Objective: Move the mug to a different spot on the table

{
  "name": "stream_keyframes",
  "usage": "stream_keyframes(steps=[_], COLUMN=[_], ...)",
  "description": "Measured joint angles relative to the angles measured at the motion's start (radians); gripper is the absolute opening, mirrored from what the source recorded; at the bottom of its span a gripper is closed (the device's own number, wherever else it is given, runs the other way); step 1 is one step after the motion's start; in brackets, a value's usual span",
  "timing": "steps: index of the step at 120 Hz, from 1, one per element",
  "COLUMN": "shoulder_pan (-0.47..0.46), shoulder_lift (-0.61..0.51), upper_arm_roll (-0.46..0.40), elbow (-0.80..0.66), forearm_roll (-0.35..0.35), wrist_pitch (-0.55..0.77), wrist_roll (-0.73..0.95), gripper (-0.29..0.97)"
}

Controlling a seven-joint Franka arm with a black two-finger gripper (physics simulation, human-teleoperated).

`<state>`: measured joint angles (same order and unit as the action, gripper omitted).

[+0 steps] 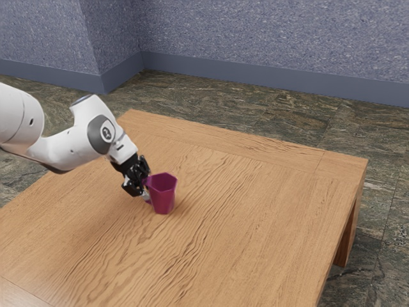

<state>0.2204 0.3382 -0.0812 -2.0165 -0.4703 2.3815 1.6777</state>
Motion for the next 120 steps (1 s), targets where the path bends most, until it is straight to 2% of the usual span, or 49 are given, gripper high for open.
stream_keyframes(steps=[14, 30, 47, 77, 87, 98, 106, 120], shoulder_pan=[0.015, 0.023, 0.019, -0.051, -0.086, -0.119, -0.15, -0.169], shoulder_lift=[0.0, -0.026, -0.092, -0.315, -0.384, -0.424, -0.434, -0.41], upper_arm_roll=[0.001, 0.001, 0.001, 0.006, 0.007, 0.0, -0.003, -0.003], elbow=[-0.007, -0.027, -0.061, -0.11, -0.109, -0.092, -0.061, 0.045], forearm_roll=[0.001, 0.004, 0.004, 0.014, 0.083, 0.198, 0.295, 0.412], wrist_pitch=[-0.01, -0.02, -0.025, -0.029, -0.032, -0.048, -0.073, -0.146], wrist_roll=[0.003, 0.005, 0.007, 0.009, -0.002, -0.032, -0.065, -0.121], gripper=[0.44, 0.55, 0.61, 0.66, 0.67, 0.67, 0.67, 0.68])
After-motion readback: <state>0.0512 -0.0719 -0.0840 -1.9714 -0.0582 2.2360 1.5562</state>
